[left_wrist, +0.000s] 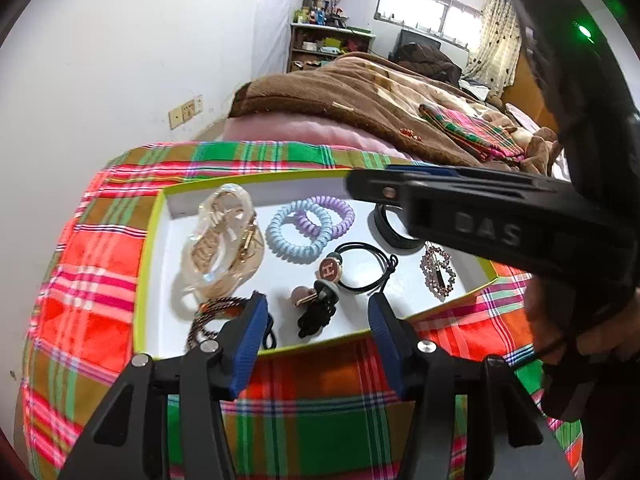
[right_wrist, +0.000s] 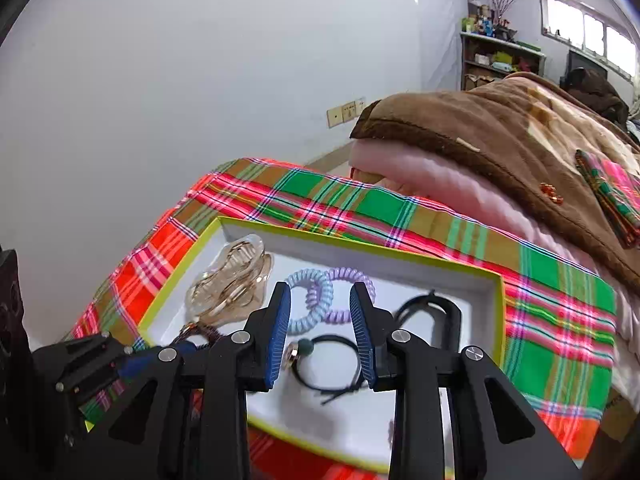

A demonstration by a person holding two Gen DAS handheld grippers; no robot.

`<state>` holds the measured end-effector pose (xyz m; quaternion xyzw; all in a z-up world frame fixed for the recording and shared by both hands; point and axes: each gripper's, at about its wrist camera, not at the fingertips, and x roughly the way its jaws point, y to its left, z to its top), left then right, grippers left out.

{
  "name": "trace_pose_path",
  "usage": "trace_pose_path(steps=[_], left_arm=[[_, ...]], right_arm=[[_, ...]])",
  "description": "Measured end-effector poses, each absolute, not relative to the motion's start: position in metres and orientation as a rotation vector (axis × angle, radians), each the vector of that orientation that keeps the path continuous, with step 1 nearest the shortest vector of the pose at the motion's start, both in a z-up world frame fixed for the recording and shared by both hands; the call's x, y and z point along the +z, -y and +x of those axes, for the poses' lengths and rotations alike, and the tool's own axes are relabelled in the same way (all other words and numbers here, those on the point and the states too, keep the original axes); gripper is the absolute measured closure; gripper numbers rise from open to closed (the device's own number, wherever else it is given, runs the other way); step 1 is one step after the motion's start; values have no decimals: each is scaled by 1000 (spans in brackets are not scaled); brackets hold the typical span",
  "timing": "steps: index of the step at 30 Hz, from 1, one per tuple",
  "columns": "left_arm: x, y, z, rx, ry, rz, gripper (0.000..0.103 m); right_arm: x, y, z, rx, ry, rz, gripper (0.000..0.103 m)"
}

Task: Organize jewelry
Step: 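Withdraw both grippers from the box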

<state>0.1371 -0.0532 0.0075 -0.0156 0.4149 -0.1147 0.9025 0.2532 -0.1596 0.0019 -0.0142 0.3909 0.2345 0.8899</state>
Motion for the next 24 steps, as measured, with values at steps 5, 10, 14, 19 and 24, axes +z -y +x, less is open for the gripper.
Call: trace_pose_path(steps=[5, 10, 14, 19, 24], left_arm=[[14, 45, 121, -197, -837, -24, 47], [16, 37, 106, -156, -831, -26, 47], [14, 33, 92, -127, -820, -17, 46], [10, 32, 78, -83, -816, 9, 44], [5, 29, 66, -40, -810, 19, 44]], right_arm=[[10, 168, 227, 440, -781, -25, 71], [13, 176, 199, 410, -752, 3, 70], [9, 181, 174, 363, -729, -8, 58], [1, 185, 150, 316, -725, 1, 58], [-8, 195, 130, 275, -733, 48, 58]])
